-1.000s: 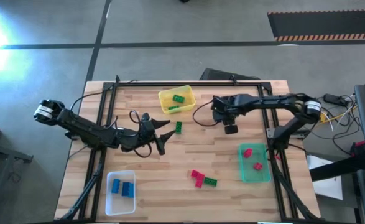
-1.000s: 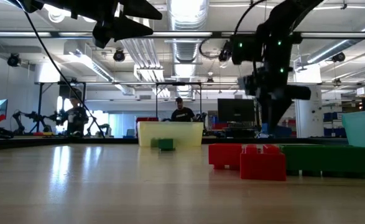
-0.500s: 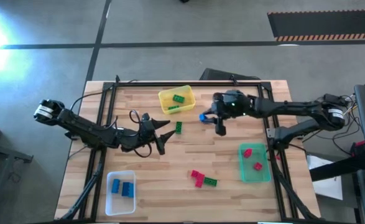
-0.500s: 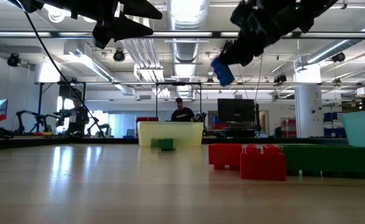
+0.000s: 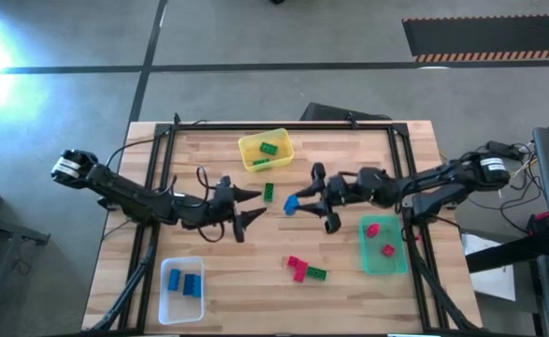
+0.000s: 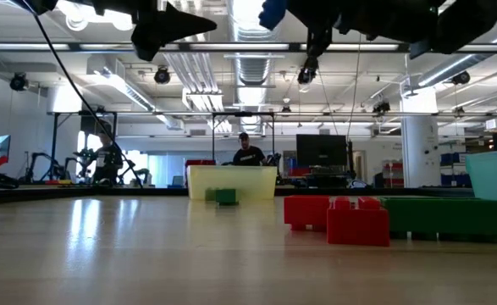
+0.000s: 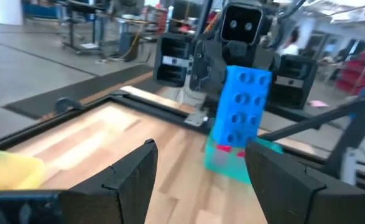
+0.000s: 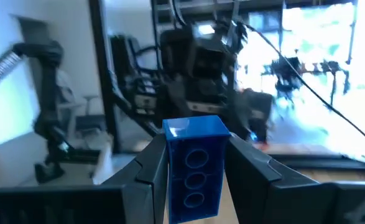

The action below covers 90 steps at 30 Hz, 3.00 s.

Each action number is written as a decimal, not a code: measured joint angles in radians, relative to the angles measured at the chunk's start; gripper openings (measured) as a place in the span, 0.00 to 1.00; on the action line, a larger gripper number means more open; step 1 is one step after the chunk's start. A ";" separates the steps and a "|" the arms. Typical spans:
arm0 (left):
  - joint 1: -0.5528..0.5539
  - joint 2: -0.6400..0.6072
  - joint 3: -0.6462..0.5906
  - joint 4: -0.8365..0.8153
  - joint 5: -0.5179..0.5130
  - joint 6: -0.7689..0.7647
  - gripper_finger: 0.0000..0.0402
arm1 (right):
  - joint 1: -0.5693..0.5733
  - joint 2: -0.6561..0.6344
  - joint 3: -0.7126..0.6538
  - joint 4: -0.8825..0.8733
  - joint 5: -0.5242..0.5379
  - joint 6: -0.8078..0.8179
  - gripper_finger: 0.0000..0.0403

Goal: Sort & place blocks by color
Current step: Put the blue game piece into the transparent bin

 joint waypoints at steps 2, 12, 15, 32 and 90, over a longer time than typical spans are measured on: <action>-0.010 0.016 0.000 0.026 0.004 0.003 0.56 | 0.026 0.031 -0.002 0.053 0.016 -0.001 0.28; -0.043 0.169 0.024 0.198 0.031 0.108 0.56 | 0.054 0.153 0.059 0.082 0.062 0.025 0.28; -0.042 0.210 0.028 0.241 0.004 0.110 0.56 | 0.053 0.180 0.073 0.077 0.066 0.033 0.28; -0.027 0.274 0.027 0.286 -0.103 0.110 0.54 | 0.054 0.211 0.099 0.069 0.212 0.028 0.28; -0.025 0.254 0.264 -0.430 0.111 -0.447 0.31 | 0.053 -0.267 0.101 -0.532 0.212 0.032 0.62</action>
